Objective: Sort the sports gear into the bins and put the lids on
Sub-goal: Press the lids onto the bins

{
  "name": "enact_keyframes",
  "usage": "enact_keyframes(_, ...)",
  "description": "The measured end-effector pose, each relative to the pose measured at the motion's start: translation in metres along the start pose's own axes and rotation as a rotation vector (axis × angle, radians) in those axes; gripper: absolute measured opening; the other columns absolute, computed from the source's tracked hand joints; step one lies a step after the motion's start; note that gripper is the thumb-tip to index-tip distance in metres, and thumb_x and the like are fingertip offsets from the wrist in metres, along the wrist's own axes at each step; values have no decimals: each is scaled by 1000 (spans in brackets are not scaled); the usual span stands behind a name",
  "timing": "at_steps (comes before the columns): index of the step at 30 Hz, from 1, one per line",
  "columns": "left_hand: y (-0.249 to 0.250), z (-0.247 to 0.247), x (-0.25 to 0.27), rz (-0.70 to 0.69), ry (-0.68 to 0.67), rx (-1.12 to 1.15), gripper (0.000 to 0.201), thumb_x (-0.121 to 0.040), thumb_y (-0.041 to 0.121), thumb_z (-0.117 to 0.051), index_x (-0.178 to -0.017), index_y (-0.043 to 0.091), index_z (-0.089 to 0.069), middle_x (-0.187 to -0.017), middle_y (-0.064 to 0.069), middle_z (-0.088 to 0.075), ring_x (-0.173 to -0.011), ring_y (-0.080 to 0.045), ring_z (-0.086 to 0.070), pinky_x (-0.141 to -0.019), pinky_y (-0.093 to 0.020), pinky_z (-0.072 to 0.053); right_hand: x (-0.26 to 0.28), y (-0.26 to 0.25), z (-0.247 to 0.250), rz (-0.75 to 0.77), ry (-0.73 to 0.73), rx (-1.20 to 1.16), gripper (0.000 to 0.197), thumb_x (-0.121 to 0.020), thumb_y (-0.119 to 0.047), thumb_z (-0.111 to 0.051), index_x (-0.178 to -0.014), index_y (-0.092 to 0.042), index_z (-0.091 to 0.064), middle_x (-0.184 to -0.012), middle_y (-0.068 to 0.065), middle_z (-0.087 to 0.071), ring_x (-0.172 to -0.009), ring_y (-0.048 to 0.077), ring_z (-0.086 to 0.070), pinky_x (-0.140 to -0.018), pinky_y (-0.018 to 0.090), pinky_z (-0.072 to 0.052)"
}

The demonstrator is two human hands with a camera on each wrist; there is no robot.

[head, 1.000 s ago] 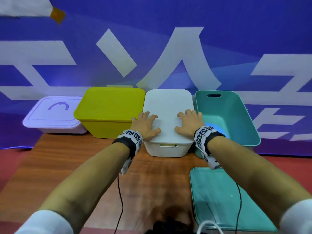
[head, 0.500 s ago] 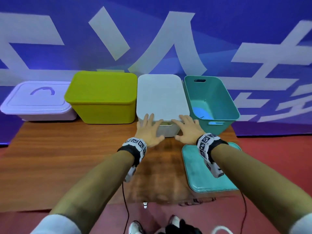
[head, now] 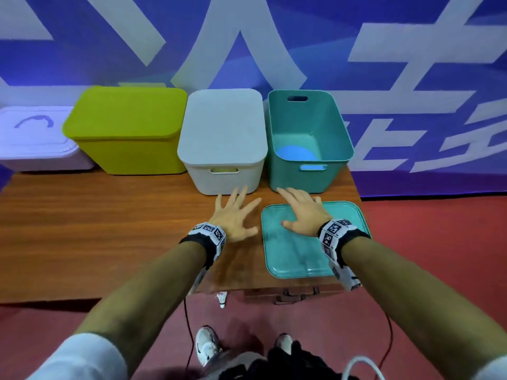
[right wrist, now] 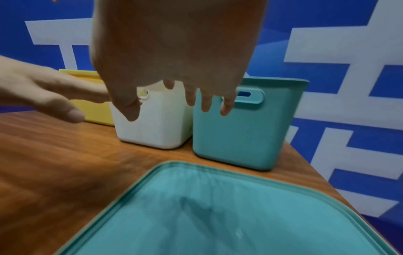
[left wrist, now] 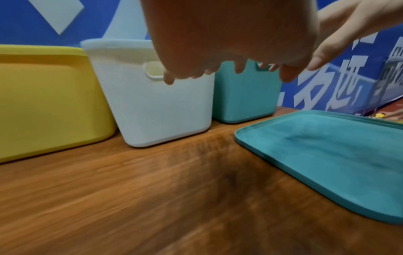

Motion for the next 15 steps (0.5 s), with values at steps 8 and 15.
enact_keyframes(8,73,-60,-14,38,-273,-20,89,-85,71,-42,-153,41,8,-162,-8,18,-149,-25,16,-118,-57,5,55,87,-87,-59,-302,-80,107,-73,-81,-54,-154,-39,1,-163,0,4,-150,26,5,-113,61,-14)
enact_keyframes(15,103,-110,-15,113,-343,-9,106,-72,88,-40,-153,41,11,-161,-11,22,-148,-28,20,-119,-55,1,69,115,-125,-50,-417,-42,117,-70,-80,-59,-152,-40,14,-160,-1,26,-147,30,22,-114,66,-4)
Point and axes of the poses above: each hand's wrist, its own x-axis away from the middle knuckle, its own z-axis out of the back of the hand, y = z × x, the point moved 3 cm from there along -x, towards the middle knuckle
